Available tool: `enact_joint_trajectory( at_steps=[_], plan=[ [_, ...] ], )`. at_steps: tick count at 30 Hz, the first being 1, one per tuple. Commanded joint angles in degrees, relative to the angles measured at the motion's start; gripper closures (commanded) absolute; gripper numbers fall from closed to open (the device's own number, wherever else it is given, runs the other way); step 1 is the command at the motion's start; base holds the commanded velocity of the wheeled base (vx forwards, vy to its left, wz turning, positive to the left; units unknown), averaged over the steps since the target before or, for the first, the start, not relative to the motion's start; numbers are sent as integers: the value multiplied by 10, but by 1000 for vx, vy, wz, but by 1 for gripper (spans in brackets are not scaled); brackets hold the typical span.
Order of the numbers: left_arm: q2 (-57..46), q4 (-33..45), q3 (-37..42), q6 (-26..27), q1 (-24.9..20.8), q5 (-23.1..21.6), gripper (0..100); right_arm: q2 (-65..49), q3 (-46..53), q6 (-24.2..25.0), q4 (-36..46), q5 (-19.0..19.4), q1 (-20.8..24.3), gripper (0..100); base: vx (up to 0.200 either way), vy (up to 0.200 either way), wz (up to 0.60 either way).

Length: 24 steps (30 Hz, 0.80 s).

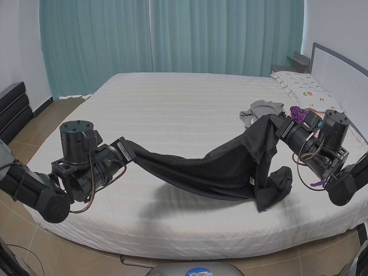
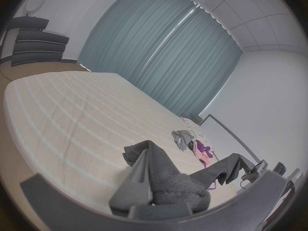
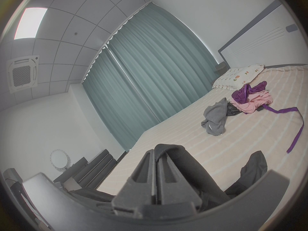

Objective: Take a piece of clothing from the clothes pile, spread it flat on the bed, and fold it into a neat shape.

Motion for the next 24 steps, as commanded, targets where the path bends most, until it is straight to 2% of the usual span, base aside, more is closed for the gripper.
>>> enact_joint_trajectory(
  at_steps=[1,8,12,20,24],
  plan=[
    [-3,2,17,0,-5,1,100,-17,27,0,-2,0,1,100,0,0,0],
    [-8,1,44,0,-26,29,100,-26,58,3,-20,0,2,100,0,0,0],
    [-16,-2,60,0,-39,46,100,-53,87,8,-20,1,12,100,-200,0,0],
    [-54,-2,89,1,-58,51,100,-116,134,8,-20,0,18,100,-200,0,0],
    [-118,20,112,11,-67,50,100,-209,148,6,-4,-1,19,100,-150,0,0]
  ],
)
